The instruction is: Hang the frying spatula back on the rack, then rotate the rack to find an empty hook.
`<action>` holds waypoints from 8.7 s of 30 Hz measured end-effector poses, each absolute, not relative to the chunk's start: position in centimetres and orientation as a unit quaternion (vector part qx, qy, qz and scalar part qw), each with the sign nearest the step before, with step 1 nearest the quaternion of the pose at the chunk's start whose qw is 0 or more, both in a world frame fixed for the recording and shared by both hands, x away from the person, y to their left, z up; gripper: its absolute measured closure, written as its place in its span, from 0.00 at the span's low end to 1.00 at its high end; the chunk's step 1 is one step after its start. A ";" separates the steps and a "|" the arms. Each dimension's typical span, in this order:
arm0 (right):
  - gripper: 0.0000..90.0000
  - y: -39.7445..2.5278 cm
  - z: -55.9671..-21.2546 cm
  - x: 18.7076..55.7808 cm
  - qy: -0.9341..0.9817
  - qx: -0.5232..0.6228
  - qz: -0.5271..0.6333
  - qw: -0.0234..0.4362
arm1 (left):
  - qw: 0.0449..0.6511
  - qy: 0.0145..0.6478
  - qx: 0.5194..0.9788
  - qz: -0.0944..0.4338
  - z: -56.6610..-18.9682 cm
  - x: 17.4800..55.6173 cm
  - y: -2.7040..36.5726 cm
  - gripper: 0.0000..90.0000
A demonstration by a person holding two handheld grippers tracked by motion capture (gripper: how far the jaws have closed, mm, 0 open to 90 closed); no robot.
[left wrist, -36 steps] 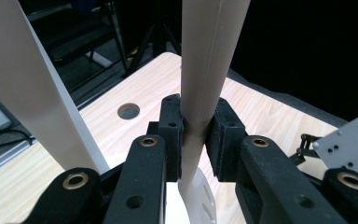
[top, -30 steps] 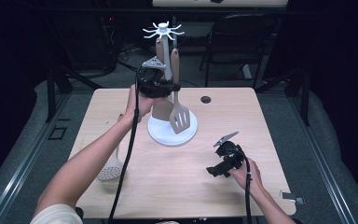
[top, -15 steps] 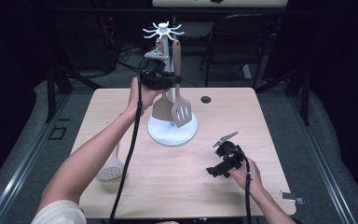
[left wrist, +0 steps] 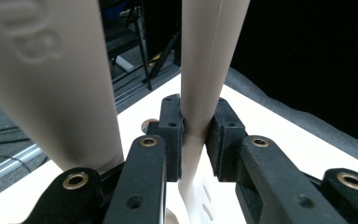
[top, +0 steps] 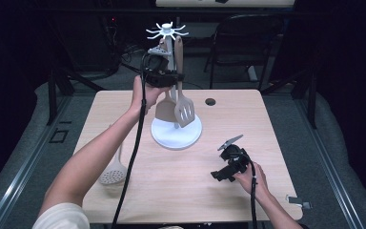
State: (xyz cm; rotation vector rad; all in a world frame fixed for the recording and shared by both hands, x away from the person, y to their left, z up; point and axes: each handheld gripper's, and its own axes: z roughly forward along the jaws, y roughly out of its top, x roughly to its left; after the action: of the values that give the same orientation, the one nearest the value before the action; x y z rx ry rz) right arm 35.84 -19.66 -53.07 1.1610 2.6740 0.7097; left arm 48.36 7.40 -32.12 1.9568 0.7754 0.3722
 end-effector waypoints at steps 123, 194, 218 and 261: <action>0.03 -19.1 -53.8 35.6 0.896 0.379 0.223 0.053 | 0.500 0.331 0.738 0.308 -23.7 48.0 14.0 1.00; 0.04 -19.3 -53.6 35.8 0.904 0.370 0.205 0.054 | 0.494 0.314 0.753 0.300 -24.3 46.0 13.9 1.00; 0.04 -19.2 -53.6 35.7 0.906 0.369 0.200 0.055 | 0.497 0.272 0.766 0.304 -24.2 44.3 11.7 1.00; 0.04 -19.2 -53.7 35.7 0.904 0.371 0.205 0.051 | 0.495 0.331 0.739 0.315 -24.2 46.8 14.1 1.00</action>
State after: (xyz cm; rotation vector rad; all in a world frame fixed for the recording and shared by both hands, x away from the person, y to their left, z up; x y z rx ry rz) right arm 35.72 -19.19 -53.70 1.1292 2.7533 0.6227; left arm 46.82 14.07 -24.17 1.7913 0.8023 0.7645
